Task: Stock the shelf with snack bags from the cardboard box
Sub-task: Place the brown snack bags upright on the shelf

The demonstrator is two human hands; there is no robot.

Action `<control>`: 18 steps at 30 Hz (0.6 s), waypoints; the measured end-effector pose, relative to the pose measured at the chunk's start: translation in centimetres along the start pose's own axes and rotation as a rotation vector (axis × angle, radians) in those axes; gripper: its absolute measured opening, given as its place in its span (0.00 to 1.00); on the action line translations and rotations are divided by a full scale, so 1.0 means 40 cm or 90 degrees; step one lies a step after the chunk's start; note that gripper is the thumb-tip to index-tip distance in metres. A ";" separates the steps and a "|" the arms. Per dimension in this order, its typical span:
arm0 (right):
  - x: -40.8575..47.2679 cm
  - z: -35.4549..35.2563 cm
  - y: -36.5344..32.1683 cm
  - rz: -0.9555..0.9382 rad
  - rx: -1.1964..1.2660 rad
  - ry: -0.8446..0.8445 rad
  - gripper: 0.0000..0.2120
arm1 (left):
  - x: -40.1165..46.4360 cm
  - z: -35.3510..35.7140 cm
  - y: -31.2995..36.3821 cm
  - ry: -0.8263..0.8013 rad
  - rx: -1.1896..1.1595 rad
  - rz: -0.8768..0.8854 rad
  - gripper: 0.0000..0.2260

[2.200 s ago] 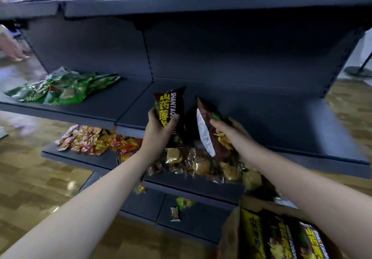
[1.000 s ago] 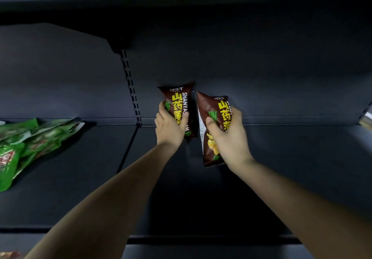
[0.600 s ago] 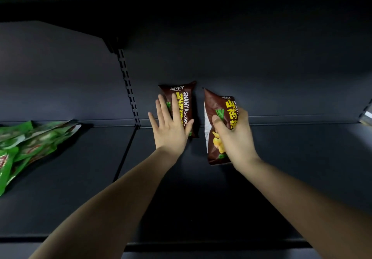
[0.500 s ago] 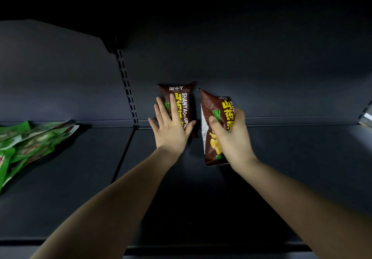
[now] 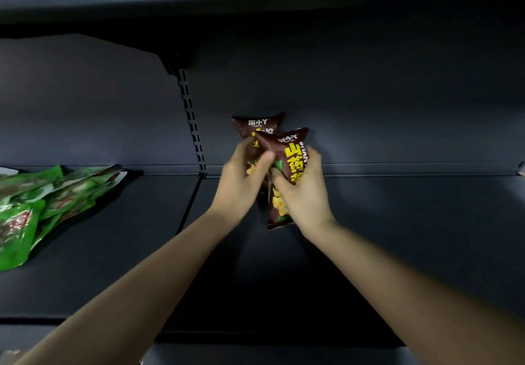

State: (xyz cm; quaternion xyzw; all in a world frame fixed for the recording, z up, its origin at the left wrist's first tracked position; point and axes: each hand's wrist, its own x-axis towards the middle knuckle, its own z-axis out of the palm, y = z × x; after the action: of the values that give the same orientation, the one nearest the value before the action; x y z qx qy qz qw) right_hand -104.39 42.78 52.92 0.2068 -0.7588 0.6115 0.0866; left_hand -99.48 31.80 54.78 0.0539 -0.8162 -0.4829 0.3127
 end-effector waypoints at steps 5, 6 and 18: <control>-0.026 0.031 -0.009 -0.061 -0.029 -0.065 0.37 | 0.013 0.019 0.014 0.010 -0.128 -0.109 0.15; -0.028 0.028 -0.008 -0.052 -0.014 -0.101 0.38 | 0.020 0.013 0.013 0.023 -0.159 -0.139 0.14; 0.016 0.062 0.027 0.006 -0.177 -0.193 0.26 | 0.087 -0.003 -0.039 0.029 -0.005 -0.189 0.17</control>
State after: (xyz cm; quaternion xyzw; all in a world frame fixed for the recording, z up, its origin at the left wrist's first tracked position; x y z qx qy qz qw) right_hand -105.11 40.44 51.59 0.2792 -0.8412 0.4629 -0.0040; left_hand -102.52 29.53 55.13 0.1842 -0.7899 -0.5257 0.2566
